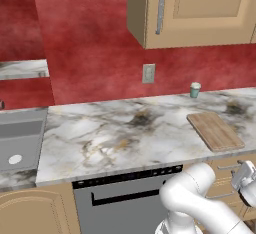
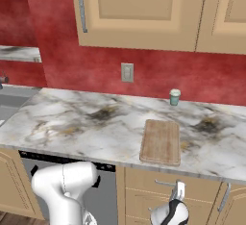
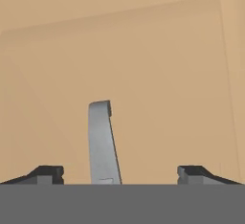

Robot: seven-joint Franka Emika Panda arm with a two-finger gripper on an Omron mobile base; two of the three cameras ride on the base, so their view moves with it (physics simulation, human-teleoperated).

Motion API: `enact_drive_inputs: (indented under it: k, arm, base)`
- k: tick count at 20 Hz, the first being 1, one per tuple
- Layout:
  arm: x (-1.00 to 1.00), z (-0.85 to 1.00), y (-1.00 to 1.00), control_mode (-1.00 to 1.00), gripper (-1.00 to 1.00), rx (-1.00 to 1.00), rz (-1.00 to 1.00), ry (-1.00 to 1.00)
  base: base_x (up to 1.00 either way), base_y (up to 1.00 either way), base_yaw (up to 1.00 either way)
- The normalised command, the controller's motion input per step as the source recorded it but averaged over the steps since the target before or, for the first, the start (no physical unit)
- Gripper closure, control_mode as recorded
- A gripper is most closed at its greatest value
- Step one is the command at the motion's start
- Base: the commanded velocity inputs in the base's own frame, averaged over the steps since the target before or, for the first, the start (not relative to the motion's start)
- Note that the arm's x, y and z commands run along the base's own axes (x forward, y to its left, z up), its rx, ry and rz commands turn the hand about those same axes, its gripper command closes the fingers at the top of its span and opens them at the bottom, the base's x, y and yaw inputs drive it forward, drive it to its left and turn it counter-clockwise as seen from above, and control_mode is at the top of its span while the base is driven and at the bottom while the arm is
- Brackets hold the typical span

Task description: Open the drawer on the right and place the cutting tools on the cutting board.

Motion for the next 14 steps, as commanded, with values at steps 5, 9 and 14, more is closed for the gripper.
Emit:
enact_drive_inputs:
  k: [5,9,14]
  arm:
    - [0.00,0.00,0.00,-1.00,-1.00,0.00,0.00,0.00]
    - [0.00,0.00,0.00,-1.00,1.00,0.00,0.00,0.00]
    - [0.00,0.00,0.00,-1.00,1.00,0.00,0.00,0.00]
  base:
    - [0.00,0.00,0.00]
    - [0.00,0.00,0.00]
    - [0.00,0.00,0.00]
